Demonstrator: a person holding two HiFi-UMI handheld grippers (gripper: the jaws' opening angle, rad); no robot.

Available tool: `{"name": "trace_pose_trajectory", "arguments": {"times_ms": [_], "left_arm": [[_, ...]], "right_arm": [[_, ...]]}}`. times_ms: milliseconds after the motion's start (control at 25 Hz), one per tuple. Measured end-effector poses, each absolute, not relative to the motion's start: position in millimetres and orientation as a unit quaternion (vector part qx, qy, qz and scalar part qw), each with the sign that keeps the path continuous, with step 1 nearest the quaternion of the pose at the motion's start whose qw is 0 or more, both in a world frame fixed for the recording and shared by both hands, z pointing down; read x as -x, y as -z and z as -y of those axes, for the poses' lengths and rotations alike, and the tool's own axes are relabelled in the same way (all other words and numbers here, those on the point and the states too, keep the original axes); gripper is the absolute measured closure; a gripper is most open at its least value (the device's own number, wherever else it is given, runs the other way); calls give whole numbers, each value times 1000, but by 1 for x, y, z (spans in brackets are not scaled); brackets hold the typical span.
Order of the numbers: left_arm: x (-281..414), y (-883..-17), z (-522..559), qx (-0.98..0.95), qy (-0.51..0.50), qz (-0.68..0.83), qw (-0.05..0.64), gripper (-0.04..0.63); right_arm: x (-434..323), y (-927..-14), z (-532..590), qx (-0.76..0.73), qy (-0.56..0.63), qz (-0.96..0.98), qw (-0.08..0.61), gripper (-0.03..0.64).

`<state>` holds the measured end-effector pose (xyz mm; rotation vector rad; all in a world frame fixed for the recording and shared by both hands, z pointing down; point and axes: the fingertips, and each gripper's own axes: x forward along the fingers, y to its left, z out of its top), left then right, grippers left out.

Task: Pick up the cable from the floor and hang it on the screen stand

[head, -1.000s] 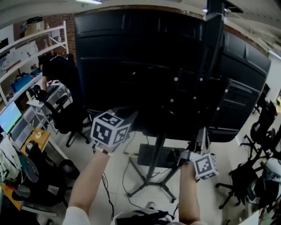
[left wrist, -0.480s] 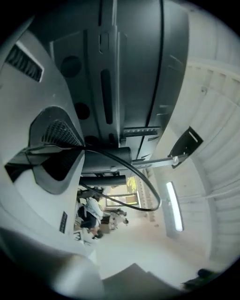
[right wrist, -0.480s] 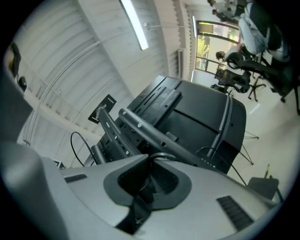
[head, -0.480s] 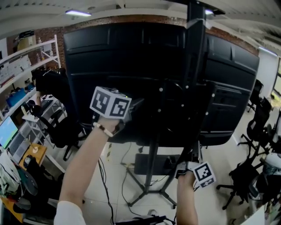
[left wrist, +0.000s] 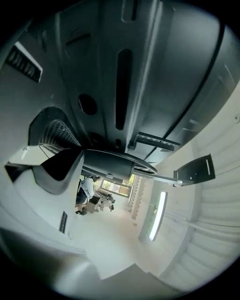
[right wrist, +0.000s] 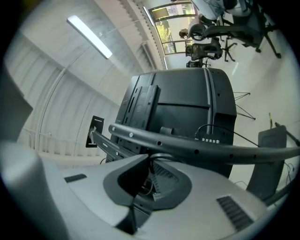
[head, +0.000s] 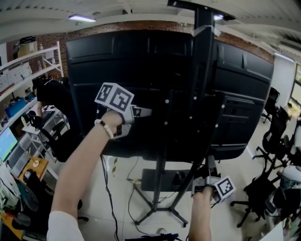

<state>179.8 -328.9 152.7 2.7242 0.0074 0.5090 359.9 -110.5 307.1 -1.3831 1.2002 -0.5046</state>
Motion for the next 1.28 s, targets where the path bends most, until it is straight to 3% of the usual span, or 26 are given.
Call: {"name": "trace_pose_trajectory", "arguments": {"times_ms": [360,640,920,1120,1160,1200,1240,1280], "left_arm": [[-171,-229,335,-941,-226,0,253,583],[-169,-284,325,-931,-250,1,266,583],[-177,-313,301,-945,-259,9,200,583],[-177,-307,295,-968,-196,11,156,577],[-176,-307,293,-971,-184,11,150,552],[-175,-308,291,-974,-174,13,145,454],[-174,-309,289,-976,-166,16,140,402],[-172,-311,287,-978,-158,20,136,402]], "right_arm": [[-349,-284,106,573,196,-541,584,589],[-339,-280,101,579,193,-552,569,588],[-330,-321,110,617,219,-551,518,588],[-320,-359,121,646,246,-558,458,572],[-319,-366,122,648,252,-559,452,570],[-317,-371,124,650,258,-558,446,563],[-317,-376,125,651,262,-558,443,560],[-316,-380,127,652,265,-558,439,557]]}}
